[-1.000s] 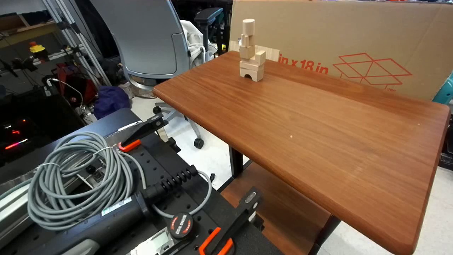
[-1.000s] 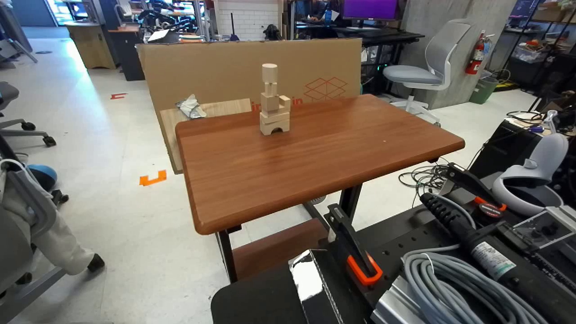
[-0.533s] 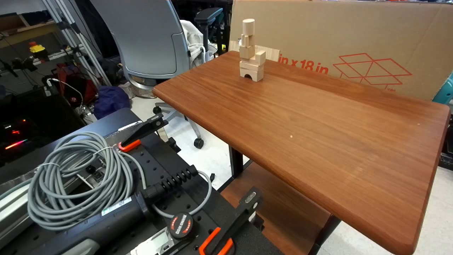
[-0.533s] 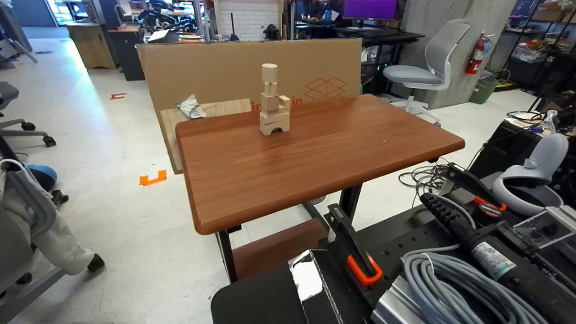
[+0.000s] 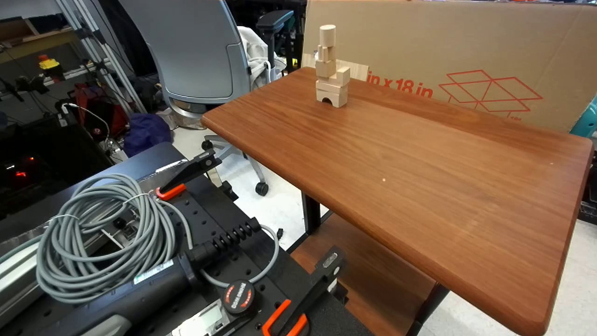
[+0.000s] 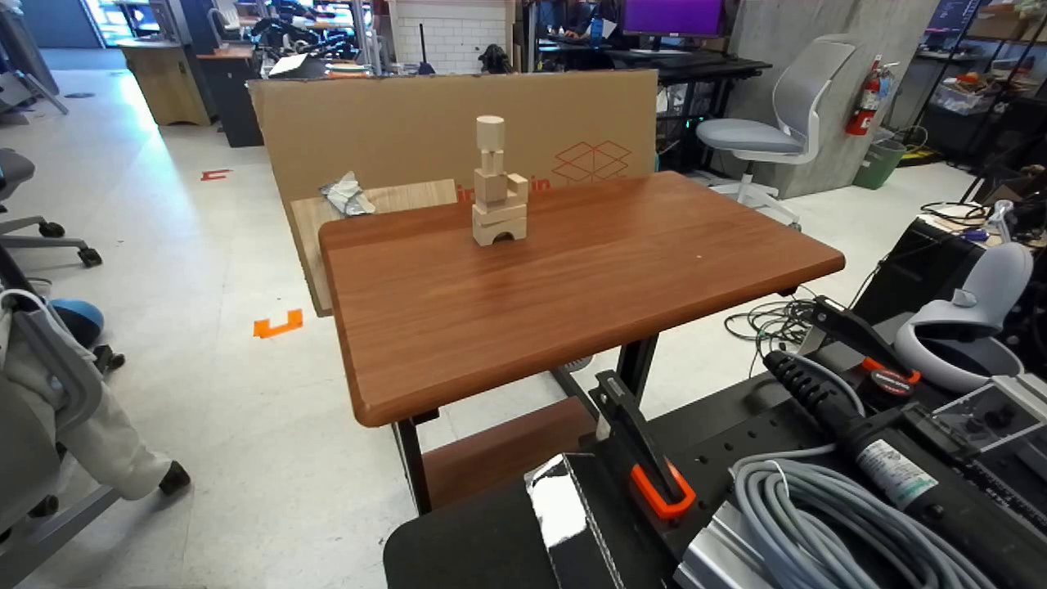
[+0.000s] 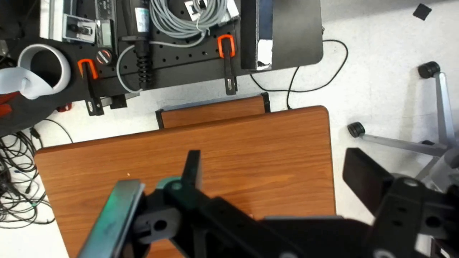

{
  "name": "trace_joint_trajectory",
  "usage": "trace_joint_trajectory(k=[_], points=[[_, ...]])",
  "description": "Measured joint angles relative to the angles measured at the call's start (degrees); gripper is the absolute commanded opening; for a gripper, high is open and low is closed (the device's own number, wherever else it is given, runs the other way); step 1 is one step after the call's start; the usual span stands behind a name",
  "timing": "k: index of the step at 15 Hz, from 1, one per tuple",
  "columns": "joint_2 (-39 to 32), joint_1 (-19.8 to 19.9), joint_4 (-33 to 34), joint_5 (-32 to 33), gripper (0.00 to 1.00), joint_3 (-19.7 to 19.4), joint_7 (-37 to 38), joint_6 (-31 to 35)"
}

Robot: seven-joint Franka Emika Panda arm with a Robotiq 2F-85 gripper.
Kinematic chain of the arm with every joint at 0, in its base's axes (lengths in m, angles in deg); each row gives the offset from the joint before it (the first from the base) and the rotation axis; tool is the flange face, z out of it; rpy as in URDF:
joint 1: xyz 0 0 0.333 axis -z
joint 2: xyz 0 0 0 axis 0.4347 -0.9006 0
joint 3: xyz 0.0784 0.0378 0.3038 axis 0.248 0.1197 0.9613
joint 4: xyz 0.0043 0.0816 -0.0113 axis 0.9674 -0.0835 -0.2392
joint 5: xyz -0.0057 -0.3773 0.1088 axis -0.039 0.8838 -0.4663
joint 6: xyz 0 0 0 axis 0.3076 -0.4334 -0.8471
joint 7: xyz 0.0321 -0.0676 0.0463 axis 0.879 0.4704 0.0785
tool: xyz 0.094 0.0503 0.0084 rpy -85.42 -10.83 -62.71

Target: Remove the cylinder from the stack

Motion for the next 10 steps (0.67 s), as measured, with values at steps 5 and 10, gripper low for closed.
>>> trace_joint_trajectory(k=[5, 10], points=[[-7.9, 0.4, 2.2, 2.5, 1.0, -1.6, -1.9, 10.5], [-17.7, 0.5, 7.6, 5.0, 1.0, -4.7, -6.0, 16.2]])
